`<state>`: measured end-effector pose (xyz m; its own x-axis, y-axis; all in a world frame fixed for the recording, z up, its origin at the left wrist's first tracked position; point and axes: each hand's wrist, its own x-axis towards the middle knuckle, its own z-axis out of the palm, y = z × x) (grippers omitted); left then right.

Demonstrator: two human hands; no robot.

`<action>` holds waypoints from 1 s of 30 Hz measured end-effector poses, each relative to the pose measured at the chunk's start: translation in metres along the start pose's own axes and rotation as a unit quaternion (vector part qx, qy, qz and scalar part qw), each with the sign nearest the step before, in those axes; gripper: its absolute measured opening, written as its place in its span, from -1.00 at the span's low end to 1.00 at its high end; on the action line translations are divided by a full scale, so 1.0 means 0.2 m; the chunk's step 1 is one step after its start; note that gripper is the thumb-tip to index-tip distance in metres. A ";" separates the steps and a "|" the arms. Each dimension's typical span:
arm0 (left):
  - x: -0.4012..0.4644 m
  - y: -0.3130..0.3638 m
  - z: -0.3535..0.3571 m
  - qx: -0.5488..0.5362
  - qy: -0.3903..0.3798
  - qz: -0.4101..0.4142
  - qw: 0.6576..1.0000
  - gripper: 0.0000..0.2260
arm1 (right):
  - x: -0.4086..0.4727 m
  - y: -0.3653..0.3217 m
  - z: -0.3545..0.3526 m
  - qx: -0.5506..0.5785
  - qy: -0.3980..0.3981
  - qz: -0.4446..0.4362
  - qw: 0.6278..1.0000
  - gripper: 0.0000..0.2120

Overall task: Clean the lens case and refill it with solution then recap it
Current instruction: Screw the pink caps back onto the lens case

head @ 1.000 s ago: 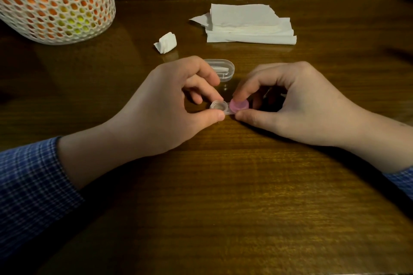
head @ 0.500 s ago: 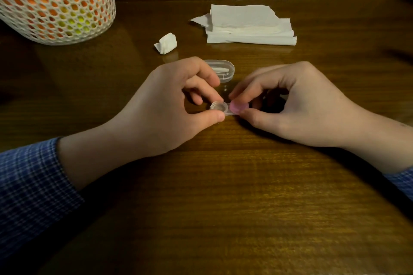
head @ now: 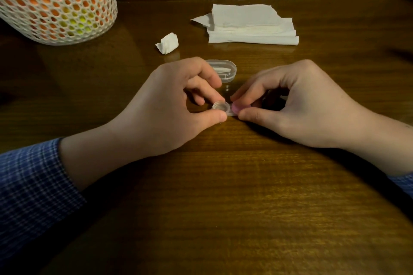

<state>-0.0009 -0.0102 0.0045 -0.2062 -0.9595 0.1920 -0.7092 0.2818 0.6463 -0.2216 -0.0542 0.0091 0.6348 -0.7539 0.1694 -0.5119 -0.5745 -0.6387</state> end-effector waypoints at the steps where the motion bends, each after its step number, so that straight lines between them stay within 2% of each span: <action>1: 0.00 0.00 0.00 0.000 0.001 -0.002 1.000 -0.63 | 0.00 -0.01 0.01 -0.003 0.007 0.003 1.000 -0.91; 10: 0.01 0.00 0.00 -0.002 0.010 -0.010 1.000 -0.65 | -0.01 -0.03 0.05 -0.025 0.058 -0.002 0.998 -0.91; 17: 0.01 0.01 0.00 0.000 0.007 -0.013 1.000 -0.60 | 0.01 0.01 -0.02 0.014 -0.018 -0.013 1.000 -0.91; 21: 0.01 0.02 -0.01 -0.003 0.002 -0.019 1.000 -0.60 | 0.01 0.01 0.01 0.013 0.012 -0.011 1.000 -0.94; 26: 0.01 0.02 0.00 -0.009 0.006 -0.018 1.000 -0.59 | 0.01 -0.01 0.03 0.005 0.042 -0.010 0.999 -0.85; 30: 0.01 0.02 0.00 -0.008 0.006 -0.015 1.000 -0.57 | 0.01 0.00 0.01 0.014 0.014 -0.023 1.000 -0.87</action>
<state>-0.0032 -0.0104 0.0075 -0.1769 -0.9673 0.1819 -0.7037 0.2535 0.6637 -0.2188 -0.0556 0.0067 0.6410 -0.7354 0.2196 -0.4662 -0.6004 -0.6498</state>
